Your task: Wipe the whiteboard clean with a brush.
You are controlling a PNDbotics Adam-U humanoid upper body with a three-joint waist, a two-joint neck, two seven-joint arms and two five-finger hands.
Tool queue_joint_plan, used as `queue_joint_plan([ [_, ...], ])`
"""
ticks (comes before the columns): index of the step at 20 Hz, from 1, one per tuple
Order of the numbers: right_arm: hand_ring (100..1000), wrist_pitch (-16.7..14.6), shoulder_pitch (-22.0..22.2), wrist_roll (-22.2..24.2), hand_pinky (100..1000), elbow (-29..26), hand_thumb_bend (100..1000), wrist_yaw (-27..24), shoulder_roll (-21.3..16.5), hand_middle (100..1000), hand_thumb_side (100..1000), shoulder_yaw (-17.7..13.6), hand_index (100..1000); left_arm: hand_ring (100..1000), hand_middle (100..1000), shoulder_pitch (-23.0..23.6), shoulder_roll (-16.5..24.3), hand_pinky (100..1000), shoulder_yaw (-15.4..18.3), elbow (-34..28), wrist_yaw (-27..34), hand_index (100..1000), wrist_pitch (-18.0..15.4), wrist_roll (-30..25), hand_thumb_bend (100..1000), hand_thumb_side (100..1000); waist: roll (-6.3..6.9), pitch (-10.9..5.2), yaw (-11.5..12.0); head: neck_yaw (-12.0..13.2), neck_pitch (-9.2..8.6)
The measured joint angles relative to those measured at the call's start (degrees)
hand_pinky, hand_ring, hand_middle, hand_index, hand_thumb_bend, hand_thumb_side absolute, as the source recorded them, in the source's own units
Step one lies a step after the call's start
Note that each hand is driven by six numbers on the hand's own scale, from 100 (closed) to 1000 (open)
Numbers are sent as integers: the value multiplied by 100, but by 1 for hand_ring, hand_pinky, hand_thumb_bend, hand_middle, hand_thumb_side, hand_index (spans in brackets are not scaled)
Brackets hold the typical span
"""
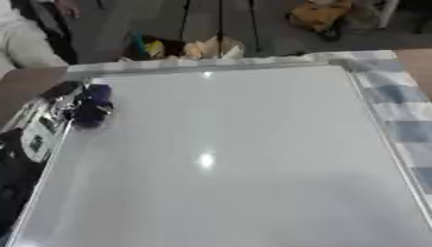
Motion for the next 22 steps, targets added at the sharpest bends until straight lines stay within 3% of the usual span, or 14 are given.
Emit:
queue_joint_plan([
  [5, 810, 8, 3, 8, 772, 0, 100, 3, 0, 721, 977, 0, 860, 505, 399, -17, 2, 485, 0, 0, -76, 410, -77, -160, 100, 558, 0, -1, 15, 4, 0],
  [22, 809, 30, 4, 26, 774, 0, 100, 2, 0, 714, 972, 0, 859, 501, 381, -60, 3, 472, -2, -4, -1051, 405, -508, -424, 100, 681, 0, -1, 20, 8, 1],
])
